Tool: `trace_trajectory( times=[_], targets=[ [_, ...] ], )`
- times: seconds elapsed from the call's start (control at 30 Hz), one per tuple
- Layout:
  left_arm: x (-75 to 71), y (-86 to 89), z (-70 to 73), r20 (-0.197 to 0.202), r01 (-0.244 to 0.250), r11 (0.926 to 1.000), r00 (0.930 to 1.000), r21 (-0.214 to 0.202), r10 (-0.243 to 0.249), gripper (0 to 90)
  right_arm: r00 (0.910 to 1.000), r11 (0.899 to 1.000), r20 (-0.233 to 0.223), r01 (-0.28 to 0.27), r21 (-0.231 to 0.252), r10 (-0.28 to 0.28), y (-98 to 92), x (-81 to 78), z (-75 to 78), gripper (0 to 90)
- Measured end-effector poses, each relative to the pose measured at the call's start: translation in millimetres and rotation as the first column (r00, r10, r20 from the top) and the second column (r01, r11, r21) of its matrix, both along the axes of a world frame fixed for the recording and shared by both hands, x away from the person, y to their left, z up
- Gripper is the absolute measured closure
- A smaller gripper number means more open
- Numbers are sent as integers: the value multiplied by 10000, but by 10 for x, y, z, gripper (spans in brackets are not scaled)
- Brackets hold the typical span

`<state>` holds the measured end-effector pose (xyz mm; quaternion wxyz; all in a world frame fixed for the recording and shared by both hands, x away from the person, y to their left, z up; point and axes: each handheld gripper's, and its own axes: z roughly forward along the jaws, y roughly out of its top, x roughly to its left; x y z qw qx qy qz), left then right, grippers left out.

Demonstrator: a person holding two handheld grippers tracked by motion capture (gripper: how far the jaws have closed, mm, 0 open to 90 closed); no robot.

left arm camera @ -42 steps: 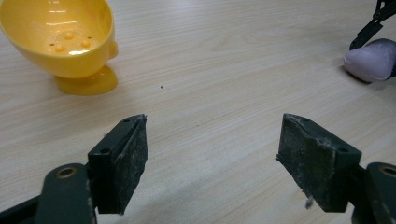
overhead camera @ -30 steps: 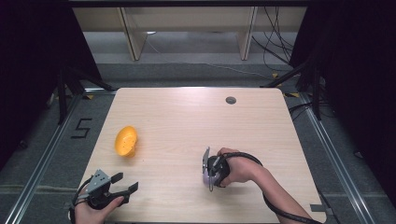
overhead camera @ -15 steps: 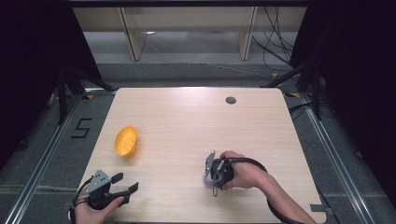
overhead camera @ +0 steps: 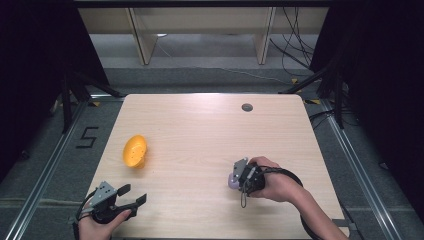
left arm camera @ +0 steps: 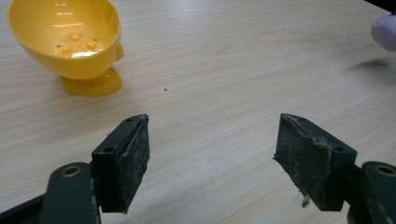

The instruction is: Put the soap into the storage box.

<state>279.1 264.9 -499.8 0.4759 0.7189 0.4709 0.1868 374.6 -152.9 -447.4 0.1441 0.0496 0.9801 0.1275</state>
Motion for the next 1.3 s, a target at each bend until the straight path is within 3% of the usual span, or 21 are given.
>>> trace_trajectory(
  times=[0.03, 0.13, 0.2, 0.23, 0.27, 0.3, 0.37, 0.4, 0.47, 0.53, 0.6, 0.67, 0.73, 0.9, 0.93, 1.07, 1.13, 1.17, 1.23, 1.3],
  targets=[
    [0, 0, 0, 0, 0, 10000, 10000, 0, 0, 252, 10000, 10000, 0, 0, 0, 0, 0, 0, 0, 503],
    [3, -5, -3, 3, -3, 10000, 10000, 14, 3, 252, 9959, 9984, 819, 358, 436, -393, -73, -71, 59, 503],
    [5, -12, -4, 9, 23, 10000, 10000, -13, -23, 252, 9914, 9983, 1291, 139, 558, -211, -113, -93, 70, 503],
    [6, -11, -2, -1, 34, 10000, 10000, 51, -34, 252, 9882, 9950, 1357, 610, 791, -713, -128, -141, 67, 504],
    [4, -14, -2, -15, 43, 10000, 10000, 23, -43, 252, 9867, 9950, 1529, 412, 908, -548, -141, -148, 66, 503],
    [3, -17, -2, -24, 53, 10000, 10000, 14, -53, 252, 9837, 9928, 1630, 597, 1039, -762, -157, -178, 67, 503],
    [4, -21, -1, -49, 69, 10000, 10000, -20, -69, 252, 9733, 9951, 2252, 219, 959, -432, -183, -189, 91, 503],
    [7, -24, 1, -60, 85, 10000, 9999, -53, -85, 252, 9646, 9940, 2586, 256, 1063, -525, -193, -216, 107, 503],
    [23, -39, 2, -125, 162, 9995, 9998, -271, -165, 251, 9611, 9940, 2723, 185, 1074, -473, -191, -230, 114, 503],
    [26, -48, 15, -162, 155, 9998, 9997, -125, -157, 250, 9521, 9913, 2958, 426, 1246, -781, -185, -282, 115, 503],
    [44, -60, 20, -131, 281, 9994, 9995, -179, -283, 251, 9351, 9865, 3396, 501, 1556, -1010, -174, -322, 121, 503],
    [55, -77, 24, -171, 307, 9989, 9994, -362, -313, 251, 9320, 9856, 3482, 457, 1629, -1008, -171, -324, 122, 503],
    [62, -84, 45, -174, 380, 9991, 9991, -207, -384, 252, 9206, 9824, 3720, 544, 1784, -1186, -166, -348, 115, 503],
    [108, -146, 84, -271, 633, 9972, 9976, -391, -644, 251, 9038, 9808, 4089, 519, 1882, -1263, -147, -398, 86, 503],
    [123, -158, 91, -241, 824, 9958, 9962, -397, -834, 251, 8978, 9833, 4246, 447, 1763, -1169, -147, -407, 84, 503],
    [186, -289, 166, -421, 1377, 9901, 9894, -281, -1388, 251, 8890, 9817, 4403, 474, 1844, -1256, -134, -438, 70, 503],
    [227, -363, 221, -450, 1617, 9864, 9856, -279, -1629, 252, 8735, 9865, 4807, -31, 1637, -771, -128, -423, 82, 503],
    [252, -416, 259, -482, 1658, 9855, 9847, -359, -1674, 253, 8751, 9828, 4698, 326, 1818, -1160, -121, -456, 76, 503],
    [320, -527, 345, -497, 1915, 9805, 9798, -441, -1936, 253, 8673, 9851, 4903, 0, 1719, -856, -109, -451, 91, 503],
    [402, -645, 443, -429, 2470, 9682, 9677, -405, -2486, 253, 8647, 9816, 4883, 265, 1892, -1174, -97, -480, 91, 503]
  ],
)
